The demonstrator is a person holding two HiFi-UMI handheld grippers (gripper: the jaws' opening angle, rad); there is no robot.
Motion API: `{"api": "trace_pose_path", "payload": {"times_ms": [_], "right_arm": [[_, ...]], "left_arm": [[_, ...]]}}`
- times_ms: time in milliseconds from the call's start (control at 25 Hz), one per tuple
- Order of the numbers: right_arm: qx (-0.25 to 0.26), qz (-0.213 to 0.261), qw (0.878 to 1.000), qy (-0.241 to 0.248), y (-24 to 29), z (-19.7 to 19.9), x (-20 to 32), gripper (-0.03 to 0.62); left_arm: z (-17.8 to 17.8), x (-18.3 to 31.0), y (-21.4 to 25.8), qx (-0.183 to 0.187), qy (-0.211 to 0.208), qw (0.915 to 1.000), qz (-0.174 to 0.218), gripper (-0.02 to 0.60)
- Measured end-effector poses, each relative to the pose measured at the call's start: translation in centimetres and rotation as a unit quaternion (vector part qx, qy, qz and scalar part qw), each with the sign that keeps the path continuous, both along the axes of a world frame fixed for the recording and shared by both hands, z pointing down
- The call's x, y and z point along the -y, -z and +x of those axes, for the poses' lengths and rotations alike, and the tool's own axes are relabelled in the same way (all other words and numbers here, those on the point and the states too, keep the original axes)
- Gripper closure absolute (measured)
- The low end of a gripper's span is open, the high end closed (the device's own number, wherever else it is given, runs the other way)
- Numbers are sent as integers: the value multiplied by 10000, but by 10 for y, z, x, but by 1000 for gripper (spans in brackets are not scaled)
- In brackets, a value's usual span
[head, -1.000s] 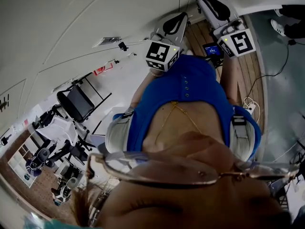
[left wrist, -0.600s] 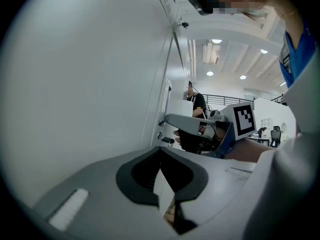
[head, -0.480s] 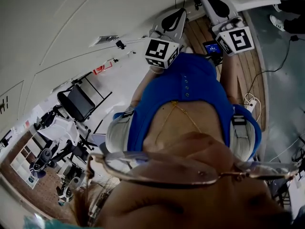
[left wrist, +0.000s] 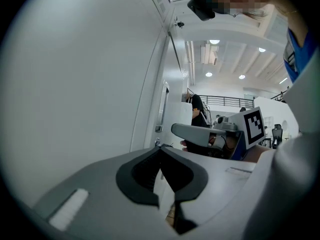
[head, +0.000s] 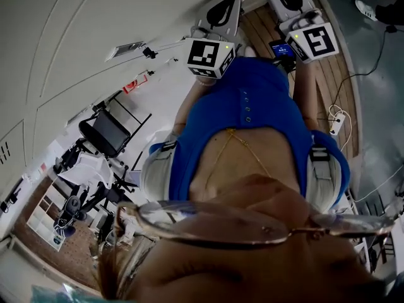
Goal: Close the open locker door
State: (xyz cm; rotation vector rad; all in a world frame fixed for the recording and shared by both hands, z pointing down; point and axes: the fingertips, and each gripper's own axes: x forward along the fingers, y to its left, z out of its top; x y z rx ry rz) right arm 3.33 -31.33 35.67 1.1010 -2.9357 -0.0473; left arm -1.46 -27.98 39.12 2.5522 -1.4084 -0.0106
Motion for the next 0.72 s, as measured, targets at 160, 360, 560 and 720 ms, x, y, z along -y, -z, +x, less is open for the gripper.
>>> {"api": "trace_pose_path", "payload": {"times_ms": [160, 360, 560, 720], "right_arm": [[60, 38, 10000, 16, -2, 5, -5, 592], [-9, 33, 9999, 108, -4, 6, -14, 592], [-56, -19, 9998, 175, -7, 8, -24, 592], [-89, -88, 9997, 217, -10, 11, -31, 592]], "left_arm": [[3, -1, 5, 6, 40, 10000, 73, 581], [8, -3, 7, 8, 46, 9999, 142, 581], [11, -8, 7, 29, 72, 9998, 157, 581], [15, -13, 5, 71, 83, 9999, 130, 581]]}}
